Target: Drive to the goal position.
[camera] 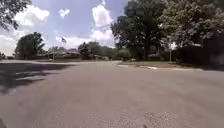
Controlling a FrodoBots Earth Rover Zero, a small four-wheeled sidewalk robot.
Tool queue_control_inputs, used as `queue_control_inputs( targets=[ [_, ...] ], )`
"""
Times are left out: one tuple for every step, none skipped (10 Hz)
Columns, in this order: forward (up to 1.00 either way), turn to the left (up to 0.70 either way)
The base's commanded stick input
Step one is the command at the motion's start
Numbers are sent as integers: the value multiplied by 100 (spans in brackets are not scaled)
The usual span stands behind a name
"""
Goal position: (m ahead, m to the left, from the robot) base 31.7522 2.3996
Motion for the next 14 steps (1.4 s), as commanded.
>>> queue_control_inputs(
  targets=[
    [85, 0],
    [85, 0],
    [85, 0],
    [85, 0],
    [85, 0],
    [85, 0],
    [85, 0],
    [85, 0],
    [85, 0],
    [85, 0],
    [85, 0],
    [85, 0],
    [85, 0],
    [85, 0]
  ],
)
